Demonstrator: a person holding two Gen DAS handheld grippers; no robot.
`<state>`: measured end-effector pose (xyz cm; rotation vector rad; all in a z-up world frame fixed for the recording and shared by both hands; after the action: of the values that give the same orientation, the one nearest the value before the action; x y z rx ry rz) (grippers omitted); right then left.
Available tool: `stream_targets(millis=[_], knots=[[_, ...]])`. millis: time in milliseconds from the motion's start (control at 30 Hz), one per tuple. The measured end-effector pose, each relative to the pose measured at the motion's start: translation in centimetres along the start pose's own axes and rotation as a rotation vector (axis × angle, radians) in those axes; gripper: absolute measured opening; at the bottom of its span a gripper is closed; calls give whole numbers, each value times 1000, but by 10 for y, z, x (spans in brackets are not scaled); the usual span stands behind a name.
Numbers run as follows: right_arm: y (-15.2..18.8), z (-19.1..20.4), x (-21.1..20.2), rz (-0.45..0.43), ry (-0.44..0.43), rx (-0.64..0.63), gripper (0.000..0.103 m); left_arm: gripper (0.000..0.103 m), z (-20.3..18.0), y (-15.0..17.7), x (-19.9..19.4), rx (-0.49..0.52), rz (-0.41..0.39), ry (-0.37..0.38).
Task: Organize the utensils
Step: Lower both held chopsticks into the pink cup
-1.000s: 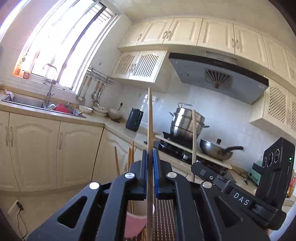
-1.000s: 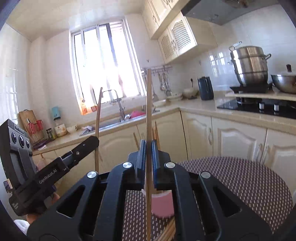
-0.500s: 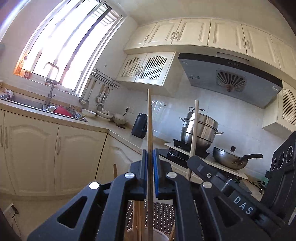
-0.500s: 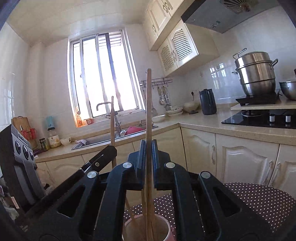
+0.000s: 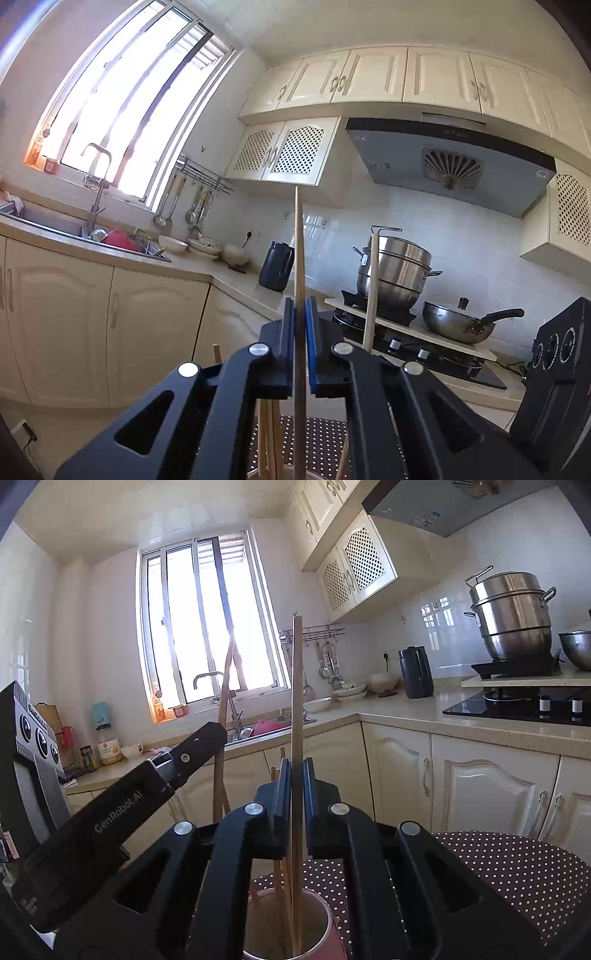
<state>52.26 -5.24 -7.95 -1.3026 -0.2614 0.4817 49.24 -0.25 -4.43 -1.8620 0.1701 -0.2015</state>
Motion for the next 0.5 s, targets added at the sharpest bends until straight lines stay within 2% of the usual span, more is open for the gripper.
stream_targets(millis=[133, 267, 500], knots=[[3, -1, 2, -1, -11, 11, 7, 6, 4, 8, 7, -18, -9, -12], [8, -2, 7, 7, -18, 5, 6, 6, 4, 18, 16, 7, -8, -30], [21, -7, 6, 30, -14, 15, 6, 6, 6, 39, 13, 45, 37, -38]])
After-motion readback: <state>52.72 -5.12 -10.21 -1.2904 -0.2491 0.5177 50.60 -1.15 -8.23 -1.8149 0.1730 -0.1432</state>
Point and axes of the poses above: each gripper's, at about its wrist camera, not at the fingertips, and x roughly the way its jaws point, z to its left, y to its underside, the point moved 8 cm from there along x, roughly the way its jaws point, and after that the axes turned 1 degree about x, right-handed, at the moved point
